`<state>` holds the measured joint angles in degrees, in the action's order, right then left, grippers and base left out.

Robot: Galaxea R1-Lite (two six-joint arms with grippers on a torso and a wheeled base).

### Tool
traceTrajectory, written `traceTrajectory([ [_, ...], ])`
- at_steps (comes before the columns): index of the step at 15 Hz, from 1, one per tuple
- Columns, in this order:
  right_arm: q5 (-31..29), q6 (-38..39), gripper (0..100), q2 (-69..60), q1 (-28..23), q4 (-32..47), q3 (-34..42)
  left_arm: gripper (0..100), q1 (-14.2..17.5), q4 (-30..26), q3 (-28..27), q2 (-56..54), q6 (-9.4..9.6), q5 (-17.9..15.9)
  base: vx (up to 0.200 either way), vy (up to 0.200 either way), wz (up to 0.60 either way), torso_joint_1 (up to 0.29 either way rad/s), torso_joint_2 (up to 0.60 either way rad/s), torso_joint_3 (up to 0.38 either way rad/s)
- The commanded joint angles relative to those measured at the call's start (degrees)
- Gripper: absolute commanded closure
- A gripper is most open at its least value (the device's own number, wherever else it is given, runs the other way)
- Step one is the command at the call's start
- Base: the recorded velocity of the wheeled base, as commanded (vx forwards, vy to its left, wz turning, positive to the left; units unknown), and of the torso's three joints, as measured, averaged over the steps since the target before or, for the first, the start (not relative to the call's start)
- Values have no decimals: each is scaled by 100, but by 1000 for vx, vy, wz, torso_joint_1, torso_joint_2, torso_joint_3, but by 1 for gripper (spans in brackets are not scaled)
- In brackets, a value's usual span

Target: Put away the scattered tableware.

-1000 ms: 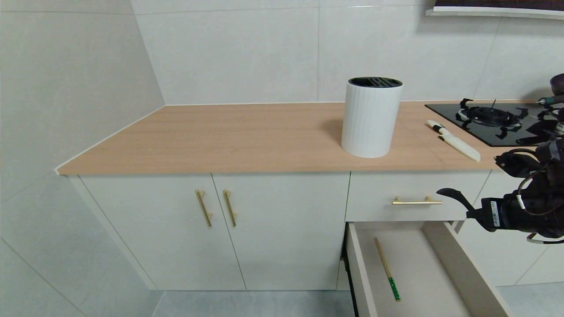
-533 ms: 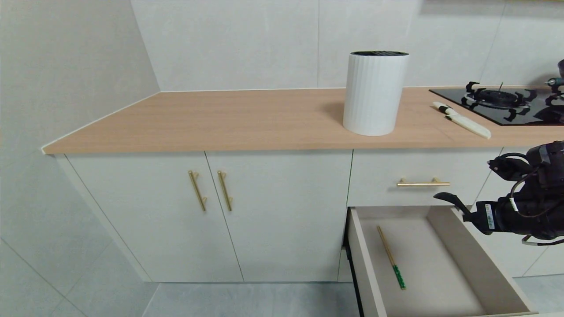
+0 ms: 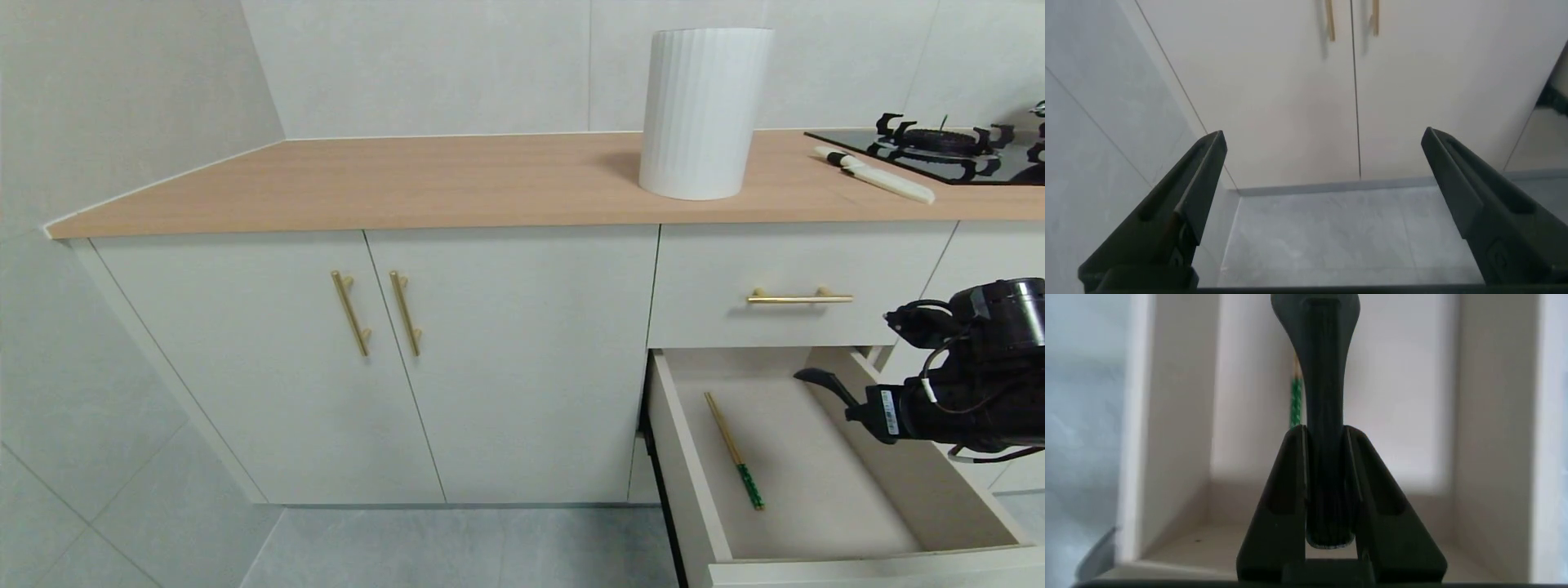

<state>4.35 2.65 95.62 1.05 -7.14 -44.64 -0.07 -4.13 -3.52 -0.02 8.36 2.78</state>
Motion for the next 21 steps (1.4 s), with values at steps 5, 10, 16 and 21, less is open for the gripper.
traceTrajectory([
  [5, -40, -10, 100, 422, 185, -226, 78, 0, 7, 0, -8, 2, -1, 3, 0, 0, 0, -3, 65, 62],
  [10, -391, 17, 100, 1969, 335, -1369, 166, 0, -1, 0, -8, 2, -1, 3, 0, 0, 0, 0, 0, 0],
  [16, -963, 26, 100, 3112, 282, -2485, 193, 0, -1, 0, 1, 2, -1, 3, 0, 0, 0, 0, 0, 0],
  [21, -963, 26, 100, 3551, 159, -3003, 193, 0, -1, 0, -8, 2, -1, 3, 0, 0, 0, 0, 0, 0],
])
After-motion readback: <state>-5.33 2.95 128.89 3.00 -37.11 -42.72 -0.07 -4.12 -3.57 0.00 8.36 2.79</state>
